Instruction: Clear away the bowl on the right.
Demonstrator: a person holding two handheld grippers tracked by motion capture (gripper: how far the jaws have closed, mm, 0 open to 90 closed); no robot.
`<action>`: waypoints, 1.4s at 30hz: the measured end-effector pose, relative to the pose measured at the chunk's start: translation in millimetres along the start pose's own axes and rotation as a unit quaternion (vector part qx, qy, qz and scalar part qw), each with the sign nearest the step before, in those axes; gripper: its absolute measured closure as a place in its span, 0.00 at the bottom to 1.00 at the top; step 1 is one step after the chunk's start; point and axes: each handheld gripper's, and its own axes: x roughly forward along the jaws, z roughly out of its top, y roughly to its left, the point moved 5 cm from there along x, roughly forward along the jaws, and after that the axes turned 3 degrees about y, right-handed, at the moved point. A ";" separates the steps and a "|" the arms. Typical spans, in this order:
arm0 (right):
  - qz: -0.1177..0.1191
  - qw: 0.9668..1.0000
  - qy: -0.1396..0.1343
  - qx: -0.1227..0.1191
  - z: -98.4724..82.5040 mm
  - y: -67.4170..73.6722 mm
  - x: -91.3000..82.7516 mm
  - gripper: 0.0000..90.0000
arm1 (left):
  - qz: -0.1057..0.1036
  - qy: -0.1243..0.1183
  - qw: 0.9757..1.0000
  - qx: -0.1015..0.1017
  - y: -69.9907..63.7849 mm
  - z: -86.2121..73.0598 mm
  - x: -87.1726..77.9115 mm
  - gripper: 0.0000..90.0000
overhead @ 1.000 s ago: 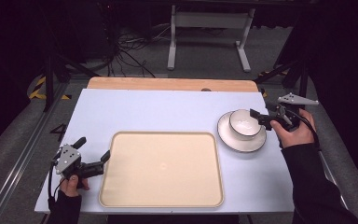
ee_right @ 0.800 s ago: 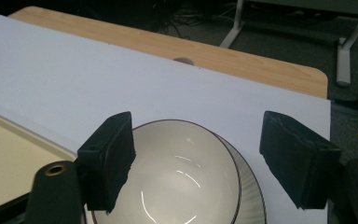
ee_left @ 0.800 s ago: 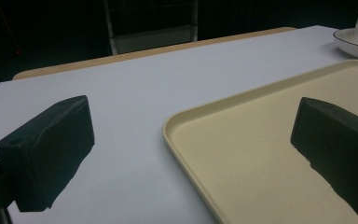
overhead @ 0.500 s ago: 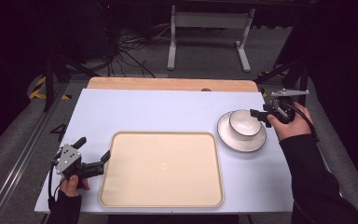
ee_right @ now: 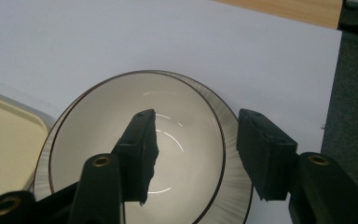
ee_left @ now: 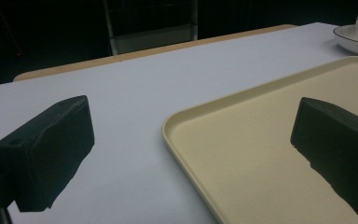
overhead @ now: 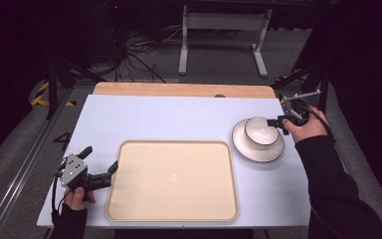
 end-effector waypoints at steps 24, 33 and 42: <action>0.013 0.990 0.128 0.058 -12.6 -12.1 33.1 0.77 | 0.000 0.003 1.000 0.003 -0.7 -0.1 0.4 0.00; 0.017 0.984 0.158 0.078 -16.8 -14.5 42.5 0.84 | -0.001 0.002 1.000 0.003 -0.6 -0.1 0.4 0.00; 0.004 0.980 0.167 0.105 -17.2 -14.6 41.9 0.93 | -0.001 0.003 1.000 0.003 -0.5 -0.1 0.4 0.00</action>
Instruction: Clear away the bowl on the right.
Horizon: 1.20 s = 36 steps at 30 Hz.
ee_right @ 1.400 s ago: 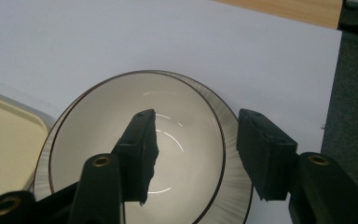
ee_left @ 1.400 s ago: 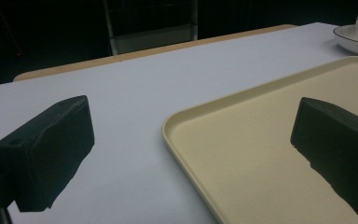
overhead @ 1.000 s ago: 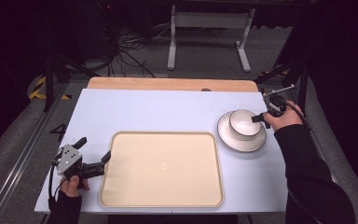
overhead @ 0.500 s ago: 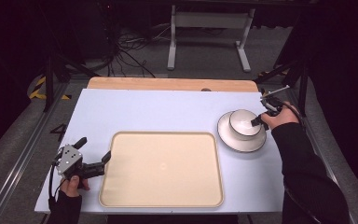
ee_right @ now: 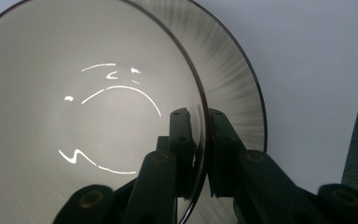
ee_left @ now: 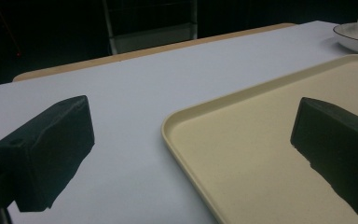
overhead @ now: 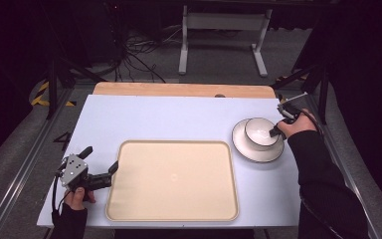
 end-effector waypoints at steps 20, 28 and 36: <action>0.009 1.000 -0.004 0.021 1.0 13.3 -23.7 0.92 | 0.002 0.001 1.000 0.000 0.0 0.0 0.1 0.00; 0.007 1.000 -0.006 0.017 0.6 19.6 -39.5 0.92 | 0.002 0.001 1.000 0.000 -0.1 0.0 0.3 0.00; 0.009 1.000 -0.011 0.015 0.6 24.9 -52.8 0.91 | 0.002 0.002 1.000 0.001 -0.2 0.0 0.4 0.00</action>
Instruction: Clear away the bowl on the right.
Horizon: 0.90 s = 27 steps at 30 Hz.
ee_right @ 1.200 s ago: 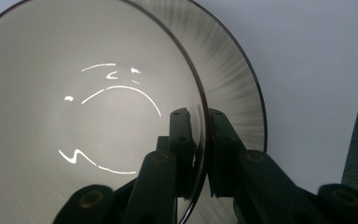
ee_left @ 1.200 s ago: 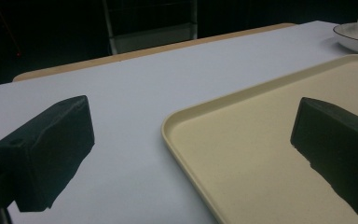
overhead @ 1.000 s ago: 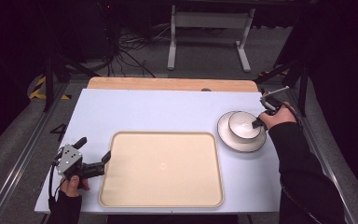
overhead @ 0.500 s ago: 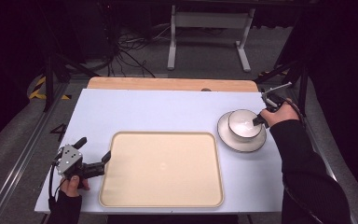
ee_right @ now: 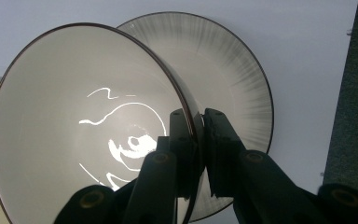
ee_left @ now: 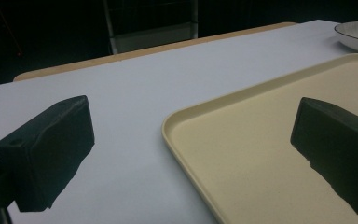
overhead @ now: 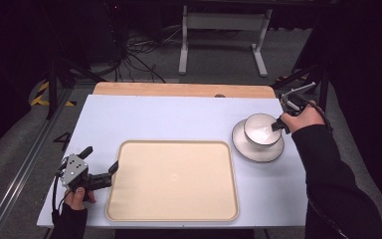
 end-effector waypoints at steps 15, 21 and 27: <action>0.015 1.000 0.005 -0.012 -2.8 22.9 -12.2 0.91 | 0.000 0.001 1.000 0.000 0.0 0.0 0.0 0.00; 0.022 0.999 0.008 -0.024 -2.9 38.1 -14.6 0.91 | 0.000 0.002 1.000 0.001 0.0 0.0 0.0 0.00; 0.032 0.999 0.012 -0.037 -3.6 51.6 -15.1 0.91 | 0.000 0.002 1.000 0.000 -0.1 0.0 0.1 0.00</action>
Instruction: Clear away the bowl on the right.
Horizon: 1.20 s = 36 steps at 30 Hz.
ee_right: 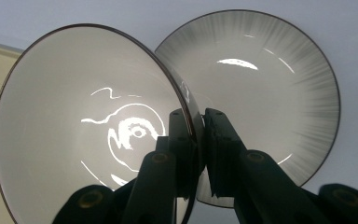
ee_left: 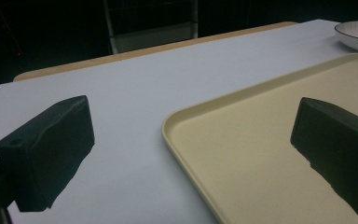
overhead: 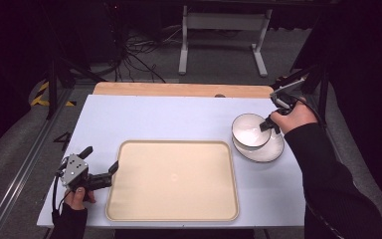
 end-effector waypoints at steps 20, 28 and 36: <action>0.028 0.998 0.011 -0.051 0.8 62.5 -0.2 0.90 | 0.001 0.001 1.000 -0.001 0.1 0.0 0.0 0.00; 0.040 0.996 0.017 -0.079 -0.4 90.5 4.2 0.90 | 0.000 0.000 1.000 0.000 0.0 0.0 0.1 0.00; 0.057 0.993 0.020 -0.098 0.2 115.7 7.1 0.90 | 0.000 -0.001 1.000 0.000 -0.3 0.1 0.5 0.00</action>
